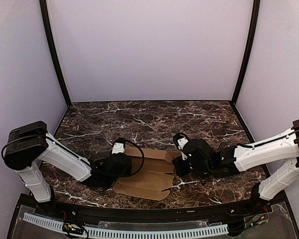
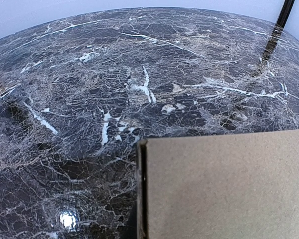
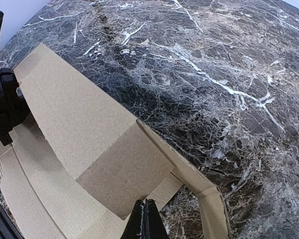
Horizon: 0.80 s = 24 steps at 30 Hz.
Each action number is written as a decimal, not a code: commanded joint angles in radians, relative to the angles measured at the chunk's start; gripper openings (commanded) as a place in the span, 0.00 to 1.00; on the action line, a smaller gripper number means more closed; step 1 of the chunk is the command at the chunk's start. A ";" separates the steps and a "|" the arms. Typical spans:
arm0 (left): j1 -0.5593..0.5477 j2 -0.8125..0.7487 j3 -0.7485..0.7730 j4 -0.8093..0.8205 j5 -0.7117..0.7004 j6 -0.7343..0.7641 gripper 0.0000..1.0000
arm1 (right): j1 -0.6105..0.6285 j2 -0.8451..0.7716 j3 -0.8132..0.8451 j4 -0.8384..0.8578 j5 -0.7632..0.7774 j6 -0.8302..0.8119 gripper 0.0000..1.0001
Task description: Fold the paper box
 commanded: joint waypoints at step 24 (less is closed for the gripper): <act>-0.019 -0.006 0.000 -0.090 0.176 -0.042 0.01 | -0.008 0.199 0.104 0.270 -0.032 0.024 0.00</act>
